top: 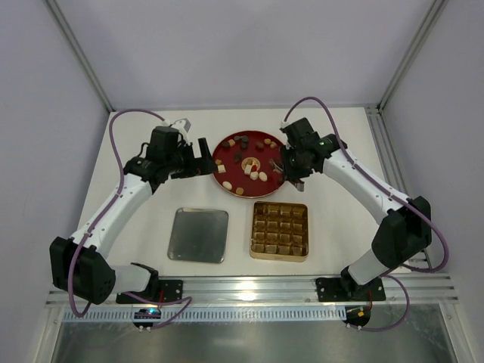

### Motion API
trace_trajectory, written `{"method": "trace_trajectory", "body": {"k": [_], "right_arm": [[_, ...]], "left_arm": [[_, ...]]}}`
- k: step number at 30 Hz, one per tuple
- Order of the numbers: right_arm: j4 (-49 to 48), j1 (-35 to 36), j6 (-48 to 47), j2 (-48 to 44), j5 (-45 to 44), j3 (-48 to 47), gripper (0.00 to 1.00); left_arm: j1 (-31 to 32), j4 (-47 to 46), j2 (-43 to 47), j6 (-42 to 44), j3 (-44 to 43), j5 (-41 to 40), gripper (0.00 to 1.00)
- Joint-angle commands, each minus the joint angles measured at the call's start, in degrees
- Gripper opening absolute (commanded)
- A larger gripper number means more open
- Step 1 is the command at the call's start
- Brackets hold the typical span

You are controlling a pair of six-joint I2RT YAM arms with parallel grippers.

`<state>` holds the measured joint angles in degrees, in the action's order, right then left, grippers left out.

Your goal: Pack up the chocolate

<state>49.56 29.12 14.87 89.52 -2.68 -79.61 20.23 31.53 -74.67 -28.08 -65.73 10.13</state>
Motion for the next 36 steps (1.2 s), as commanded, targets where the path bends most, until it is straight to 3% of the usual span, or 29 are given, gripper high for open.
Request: {"method": "trace_trajectory", "body": {"k": [1,13,17,24,36], "right_arm": [[0.97,-0.03,-0.20,-4.61,0.21,-0.72,0.29],[8.01,0.49,3.32,-19.71,7.51,4.02,0.29],[10.55,3.64,5.95,-23.41,6.64,5.70,0.29],[12.75,9.89,10.34,-26.41,2.95,8.94,0.29],[11.08,13.50,14.13,-29.66,2.94,15.89,0.29]], "left_arm": [[-0.19,-1.91,-0.03,0.13,-0.01,0.77,0.99],[-0.28,-1.91,-0.30,-0.05,-0.18,1.03,1.00],[-0.28,-1.91,-0.30,-0.14,-0.18,1.38,1.00],[-0.28,-1.91,-0.30,-0.05,-0.18,1.47,1.00],[-0.28,-1.91,-0.56,-0.05,-0.18,1.56,1.00]]}}
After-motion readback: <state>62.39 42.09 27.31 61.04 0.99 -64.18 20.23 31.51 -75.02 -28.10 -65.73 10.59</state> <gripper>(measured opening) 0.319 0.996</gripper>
